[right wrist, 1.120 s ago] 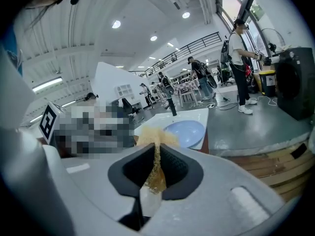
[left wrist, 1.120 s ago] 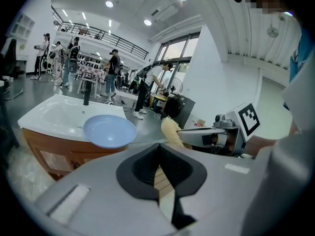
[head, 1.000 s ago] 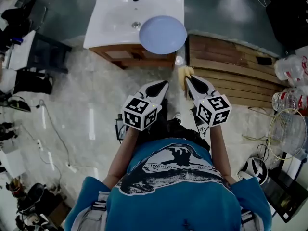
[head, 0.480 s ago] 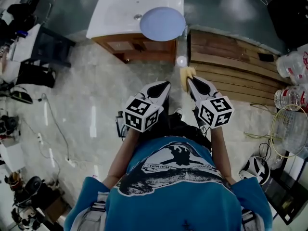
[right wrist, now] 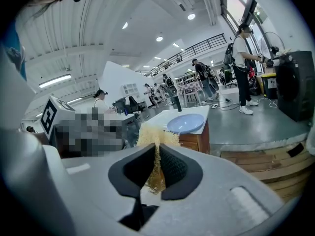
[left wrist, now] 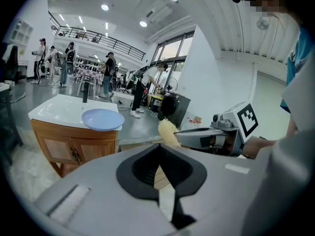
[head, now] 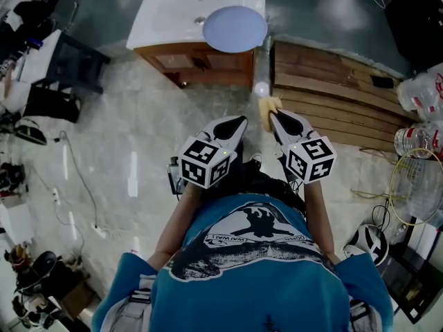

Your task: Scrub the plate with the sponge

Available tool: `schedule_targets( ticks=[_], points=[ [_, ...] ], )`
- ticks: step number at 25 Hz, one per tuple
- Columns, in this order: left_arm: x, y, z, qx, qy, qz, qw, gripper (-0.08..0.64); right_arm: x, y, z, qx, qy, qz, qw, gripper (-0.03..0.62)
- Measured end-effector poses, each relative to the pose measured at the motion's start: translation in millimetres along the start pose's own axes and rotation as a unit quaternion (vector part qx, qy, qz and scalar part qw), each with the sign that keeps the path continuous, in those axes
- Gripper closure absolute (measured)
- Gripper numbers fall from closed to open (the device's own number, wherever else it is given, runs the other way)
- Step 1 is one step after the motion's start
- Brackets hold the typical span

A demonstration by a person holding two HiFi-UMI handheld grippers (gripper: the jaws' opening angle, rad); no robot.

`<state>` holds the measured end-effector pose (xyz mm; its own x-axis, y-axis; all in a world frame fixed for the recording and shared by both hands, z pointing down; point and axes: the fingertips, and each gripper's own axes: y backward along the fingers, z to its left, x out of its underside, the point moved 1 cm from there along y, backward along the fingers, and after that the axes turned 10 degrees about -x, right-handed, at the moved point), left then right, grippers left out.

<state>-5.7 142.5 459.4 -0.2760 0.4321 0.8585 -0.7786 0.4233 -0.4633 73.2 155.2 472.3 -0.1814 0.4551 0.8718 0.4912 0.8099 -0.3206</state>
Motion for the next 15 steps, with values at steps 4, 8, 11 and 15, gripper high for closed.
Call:
schedule_targets(
  ticks=[4, 8, 11, 15],
  points=[
    [0.4, -1.6, -3.6, 0.004, -0.003, -0.002, 1.0000, 0.546, 1.9, 1.6, 0.2, -0.001, 0.008, 0.006, 1.000, 0.566],
    [-1.2, -1.6, -5.0, 0.003, -0.004, -0.004, 1.0000, 0.546, 1.4, 1.5, 0.1, -0.003, 0.013, 0.009, 1.000, 0.567],
    [-3.1, -0.6, -4.9, 0.003, -0.005, -0.005, 1.0000, 0.546, -0.2, 0.4, 1.8, -0.005, 0.017, 0.011, 1.000, 0.568],
    [-3.7, -1.2, -5.2, 0.005, -0.005, -0.005, 1.0000, 0.546, -0.8, -1.5, 2.3, -0.006, 0.019, 0.013, 1.000, 0.568]
  ],
)
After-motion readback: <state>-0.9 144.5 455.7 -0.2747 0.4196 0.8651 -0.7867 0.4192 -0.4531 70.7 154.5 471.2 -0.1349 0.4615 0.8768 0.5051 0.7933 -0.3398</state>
